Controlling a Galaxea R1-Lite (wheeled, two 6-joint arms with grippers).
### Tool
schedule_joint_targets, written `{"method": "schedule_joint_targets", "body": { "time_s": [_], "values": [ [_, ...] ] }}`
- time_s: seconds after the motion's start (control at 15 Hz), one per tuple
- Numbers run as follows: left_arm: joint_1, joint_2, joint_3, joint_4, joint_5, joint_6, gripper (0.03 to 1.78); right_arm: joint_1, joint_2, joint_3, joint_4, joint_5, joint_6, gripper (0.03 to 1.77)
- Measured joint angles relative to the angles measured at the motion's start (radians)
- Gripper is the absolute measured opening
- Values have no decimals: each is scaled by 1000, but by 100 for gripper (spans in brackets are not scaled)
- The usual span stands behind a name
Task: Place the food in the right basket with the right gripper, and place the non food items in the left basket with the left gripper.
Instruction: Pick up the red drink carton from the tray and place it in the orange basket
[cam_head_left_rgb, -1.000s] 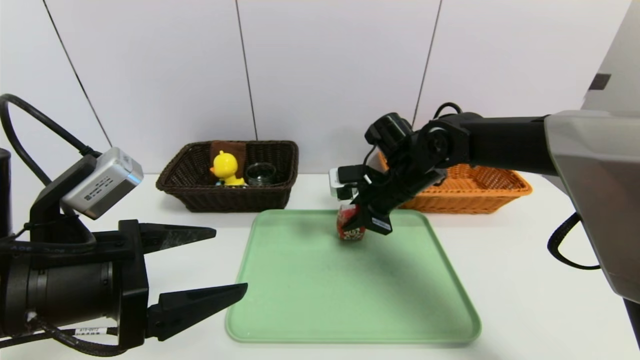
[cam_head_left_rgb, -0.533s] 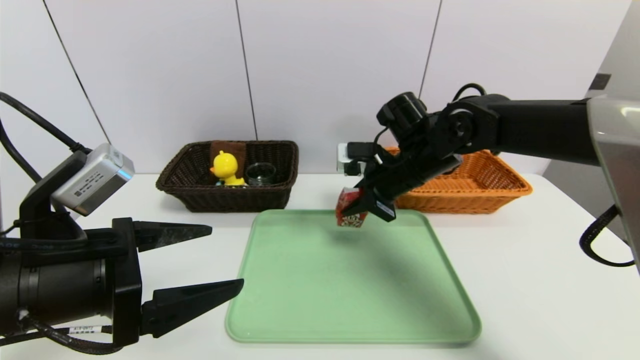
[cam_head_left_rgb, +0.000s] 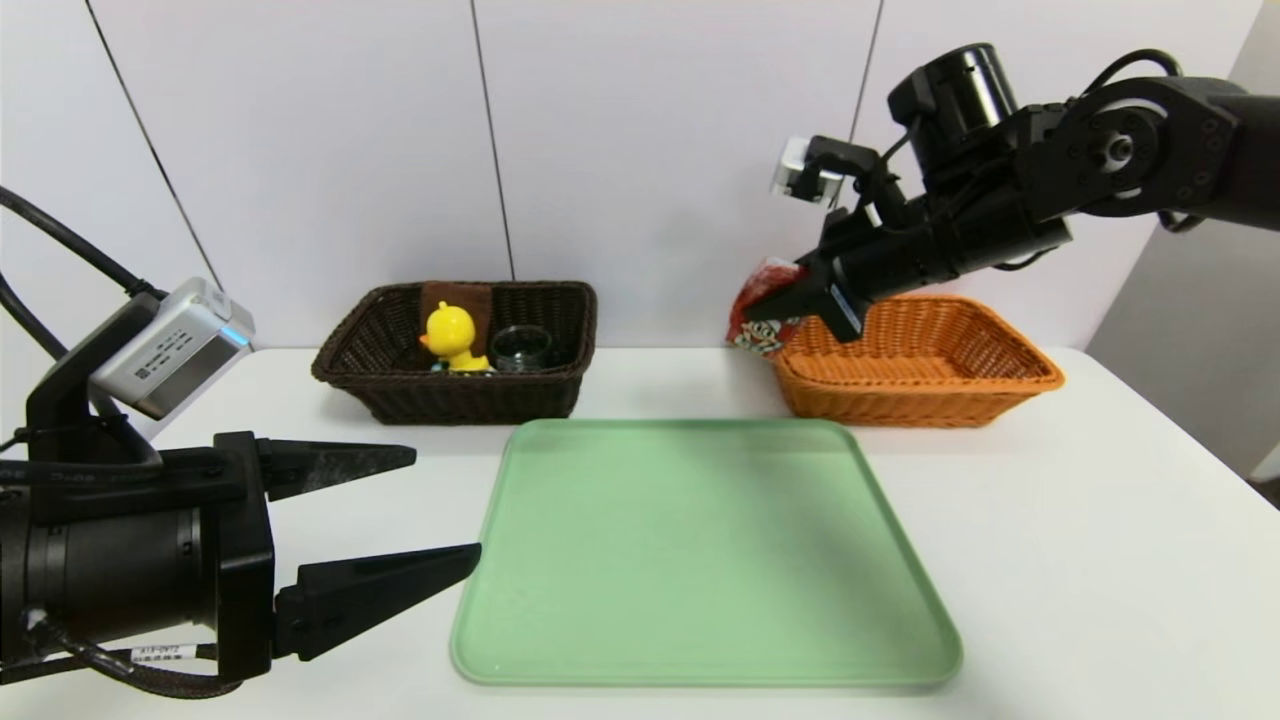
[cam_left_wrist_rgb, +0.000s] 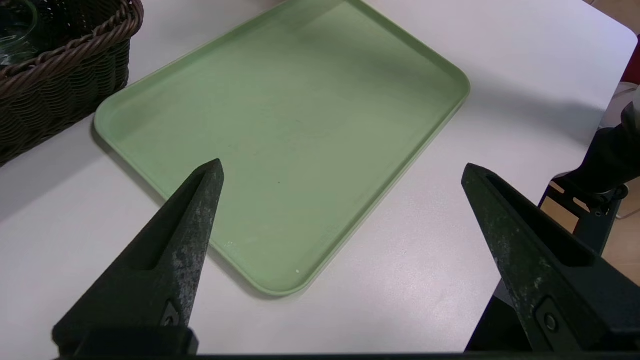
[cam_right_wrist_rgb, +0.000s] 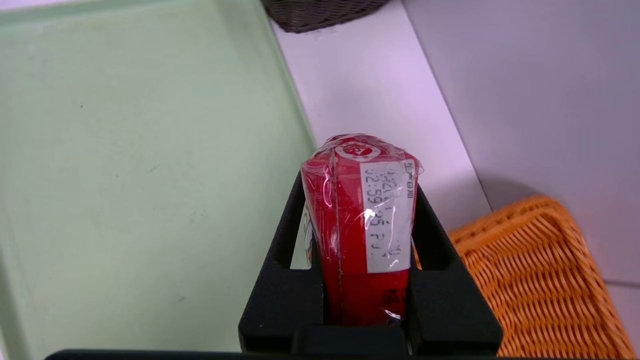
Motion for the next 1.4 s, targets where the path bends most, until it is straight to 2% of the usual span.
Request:
{"method": "schedule_joint_targets", "body": {
  "time_s": [0.27,0.67,1.0,1.33,1.4],
  "values": [
    [-1,0,-2,-2,-7,-2,169,-118,-30,0,-3,-9,53,38],
    [-1,0,-3,-2,-9,-3,169,-301,15,0,-5,-42,62,38],
    [0,-1,-1,-2,-9,-4,169,-352,101,0,-23,-44,63,38],
    [0,-1,-2,-3,-8,-11,169,-364,193,0,-58,-48,63,38],
    [0,-1,-2,-3,-8,-11,169,-367,207,0,-59,-48,62,47]
  ]
}}
